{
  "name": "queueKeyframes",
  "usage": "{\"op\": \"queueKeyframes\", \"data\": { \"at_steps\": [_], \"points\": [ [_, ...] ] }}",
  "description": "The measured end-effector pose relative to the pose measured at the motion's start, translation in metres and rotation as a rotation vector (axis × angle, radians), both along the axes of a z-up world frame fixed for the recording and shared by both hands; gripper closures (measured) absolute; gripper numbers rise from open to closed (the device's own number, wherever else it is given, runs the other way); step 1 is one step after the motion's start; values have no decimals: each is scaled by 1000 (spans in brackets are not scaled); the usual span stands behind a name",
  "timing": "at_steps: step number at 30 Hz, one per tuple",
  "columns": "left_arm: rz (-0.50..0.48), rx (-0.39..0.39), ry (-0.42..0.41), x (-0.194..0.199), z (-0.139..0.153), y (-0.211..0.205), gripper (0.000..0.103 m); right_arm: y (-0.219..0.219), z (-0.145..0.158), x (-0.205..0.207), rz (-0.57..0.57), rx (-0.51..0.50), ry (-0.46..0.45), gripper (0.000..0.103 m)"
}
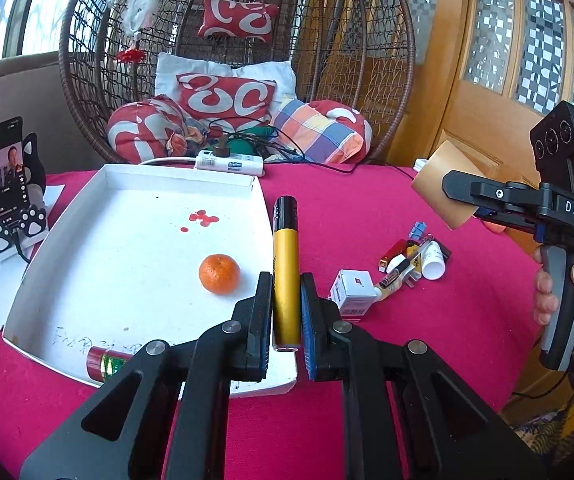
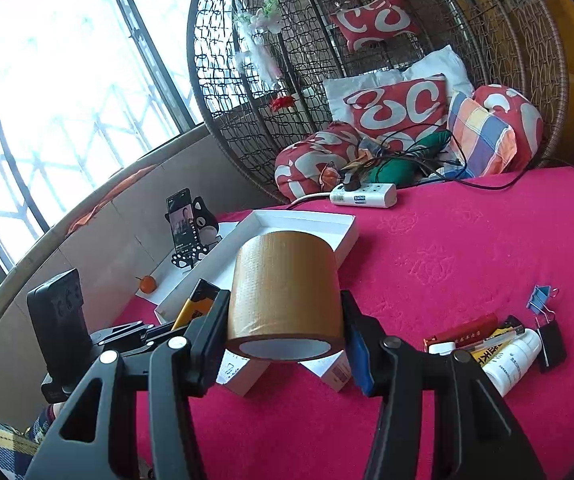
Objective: Organize rigid objects
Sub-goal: 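Carry the yellow lighter and tape roll into the white tray and release both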
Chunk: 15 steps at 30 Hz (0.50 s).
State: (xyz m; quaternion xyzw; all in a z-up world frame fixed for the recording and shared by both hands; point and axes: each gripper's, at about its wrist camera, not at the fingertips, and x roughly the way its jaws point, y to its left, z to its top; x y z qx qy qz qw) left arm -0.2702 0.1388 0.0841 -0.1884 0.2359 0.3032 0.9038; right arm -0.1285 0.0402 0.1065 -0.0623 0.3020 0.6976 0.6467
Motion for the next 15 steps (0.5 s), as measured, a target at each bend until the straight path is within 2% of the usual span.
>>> {"op": "queueKeyframes", "data": {
  "at_steps": [15],
  "points": [
    [100,-19,-23,-25,2,29,91,31,5,-20,69,-16,-25,51]
  ]
}}
